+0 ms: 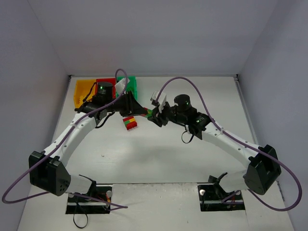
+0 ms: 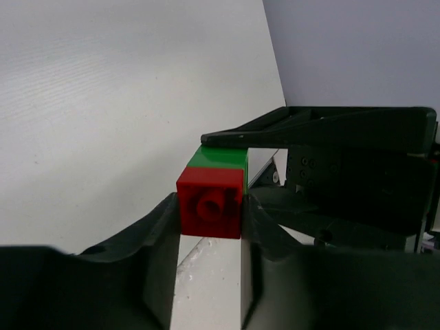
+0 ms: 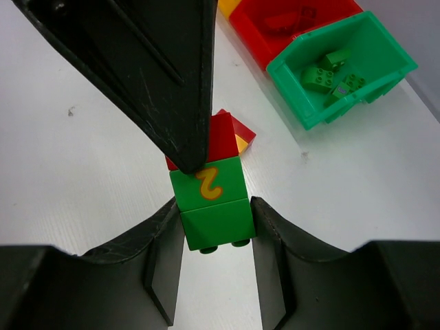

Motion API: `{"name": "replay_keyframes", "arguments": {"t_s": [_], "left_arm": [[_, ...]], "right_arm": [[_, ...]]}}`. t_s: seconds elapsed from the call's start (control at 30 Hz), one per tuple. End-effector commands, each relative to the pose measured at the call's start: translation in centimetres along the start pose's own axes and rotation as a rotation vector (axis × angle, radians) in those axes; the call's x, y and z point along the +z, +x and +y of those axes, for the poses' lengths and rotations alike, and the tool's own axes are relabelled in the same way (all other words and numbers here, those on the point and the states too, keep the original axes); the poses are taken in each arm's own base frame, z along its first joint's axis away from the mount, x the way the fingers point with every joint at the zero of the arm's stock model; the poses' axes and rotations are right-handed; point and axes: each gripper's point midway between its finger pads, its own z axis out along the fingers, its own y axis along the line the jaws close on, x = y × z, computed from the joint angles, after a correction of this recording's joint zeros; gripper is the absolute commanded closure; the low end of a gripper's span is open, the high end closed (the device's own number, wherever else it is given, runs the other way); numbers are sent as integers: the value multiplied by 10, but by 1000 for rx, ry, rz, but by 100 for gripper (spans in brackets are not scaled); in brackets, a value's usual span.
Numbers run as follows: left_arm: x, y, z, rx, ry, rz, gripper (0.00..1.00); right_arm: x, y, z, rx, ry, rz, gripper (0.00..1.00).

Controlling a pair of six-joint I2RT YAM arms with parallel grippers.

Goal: Sort the legos into containers by color

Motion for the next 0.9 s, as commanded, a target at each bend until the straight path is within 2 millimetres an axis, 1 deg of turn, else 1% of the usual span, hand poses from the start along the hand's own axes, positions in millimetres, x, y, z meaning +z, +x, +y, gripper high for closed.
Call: {"name": "replay_keyframes", "arguments": {"t_s": [0.0, 0.07, 0.13, 0.2, 0.27, 0.33, 0.37, 0.4, 0.5, 0.6, 0.63, 0.7, 0.73, 0.77, 0.8, 0.83, 0.87], "left_arm": [[-2, -13, -20, 75, 67, -41, 83], [-3, -14, -22, 80, 68, -43, 95], [-3, -16, -22, 80, 62, -42, 99], [-4, -16, -21, 90, 55, -28, 100], [-6, -20, -23, 111, 49, -26, 100], [-7, -20, -22, 112, 39, -17, 100], [-9, -23, -25, 129, 41, -22, 100], [-9, -23, -24, 124, 34, -16, 100], [-9, -26, -20, 115, 29, -6, 100], [-6, -27, -22, 113, 51, 8, 100], [-7, -27, -17, 115, 33, 10, 100], [-11, -40, -2, 127, -36, -32, 100], [-13, -46, 8, 125, -74, -50, 100], [-23, -57, 28, 98, -138, -80, 100], [-27, -73, 50, 78, -229, -126, 100], [-33, -82, 68, 55, -293, -155, 100], [-41, -92, 85, 32, -364, -186, 98]], "right_arm": [[-9, -35, -8, -46, 28, -114, 100], [-11, -29, -12, -42, 37, -106, 100], [-13, -26, -14, -42, 45, -102, 100], [-15, -15, -17, -32, 56, -80, 100], [-19, -3, -22, -32, 72, -52, 100], [-22, 3, -23, -31, 81, -35, 100], [-24, 5, -24, -30, 85, -32, 100], [-26, 11, -26, -23, 92, -21, 100], [-29, 19, -29, -14, 103, -10, 100], [-32, 20, -33, -9, 109, -12, 100], [-31, 22, -35, -10, 111, -4, 100], [-31, 22, -36, -10, 114, 1, 100], [-31, 22, -37, -9, 115, 3, 100], [-32, 22, -36, -10, 115, 3, 100], [-32, 23, -37, -6, 117, 8, 100], [-32, 24, -36, -2, 116, 10, 100], [-32, 24, -37, 1, 121, 11, 100]]}}
